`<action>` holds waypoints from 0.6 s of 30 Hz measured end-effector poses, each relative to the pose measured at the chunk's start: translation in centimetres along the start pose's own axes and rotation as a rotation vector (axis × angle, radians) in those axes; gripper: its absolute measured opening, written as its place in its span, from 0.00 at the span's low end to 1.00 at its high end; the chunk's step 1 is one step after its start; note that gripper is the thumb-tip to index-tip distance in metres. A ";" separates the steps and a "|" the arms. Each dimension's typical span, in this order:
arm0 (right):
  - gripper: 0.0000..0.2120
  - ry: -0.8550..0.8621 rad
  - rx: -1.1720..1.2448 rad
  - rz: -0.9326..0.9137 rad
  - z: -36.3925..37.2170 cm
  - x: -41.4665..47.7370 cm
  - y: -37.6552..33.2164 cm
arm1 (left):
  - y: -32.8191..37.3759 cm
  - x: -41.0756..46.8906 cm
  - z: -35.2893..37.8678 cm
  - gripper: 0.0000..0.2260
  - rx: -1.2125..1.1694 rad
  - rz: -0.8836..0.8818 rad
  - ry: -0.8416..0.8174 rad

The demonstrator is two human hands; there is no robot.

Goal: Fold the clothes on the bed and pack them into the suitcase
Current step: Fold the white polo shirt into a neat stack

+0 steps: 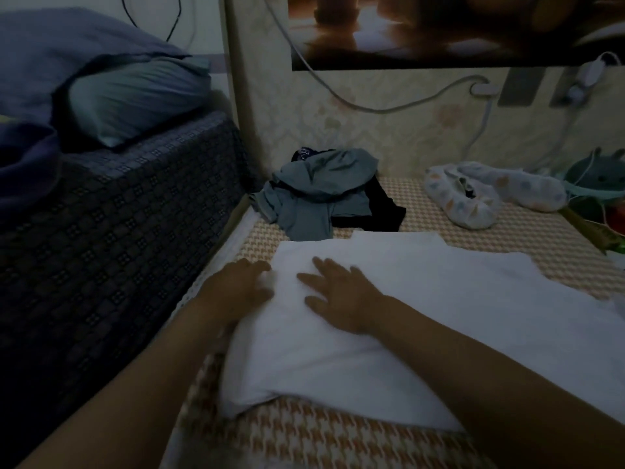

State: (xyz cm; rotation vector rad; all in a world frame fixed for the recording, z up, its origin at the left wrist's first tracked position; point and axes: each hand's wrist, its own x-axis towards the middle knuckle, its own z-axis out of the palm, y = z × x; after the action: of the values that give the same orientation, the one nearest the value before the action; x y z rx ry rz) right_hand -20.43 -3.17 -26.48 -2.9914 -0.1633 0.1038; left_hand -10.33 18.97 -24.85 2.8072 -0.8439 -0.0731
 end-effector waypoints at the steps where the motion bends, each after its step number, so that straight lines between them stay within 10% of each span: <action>1: 0.28 -0.058 0.011 0.017 0.4 0.1 -0.6 | -0.7 -0.8 -0.3 0.18 -0.046 -0.003 -0.021; 6: 0.29 -0.022 0.057 0.047 0.4 -1.5 -0.6 | 0.5 -2.8 -1.0 0.16 0.192 0.122 0.252; 15: 0.27 0.266 0.053 -0.042 -2.3 -13.3 2.4 | 12.2 -6.0 1.7 0.23 0.095 0.478 -0.075; 18: 0.25 0.116 -0.026 -0.095 -4.0 -17.2 2.1 | 12.5 -7.7 0.8 0.28 0.058 0.497 -0.115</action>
State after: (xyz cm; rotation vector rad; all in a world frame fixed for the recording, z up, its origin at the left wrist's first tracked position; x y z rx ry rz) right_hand -36.94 -7.71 -21.79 -2.9988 -0.2952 -0.0833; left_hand -23.60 12.87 -23.02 2.5744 -1.5625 -0.1331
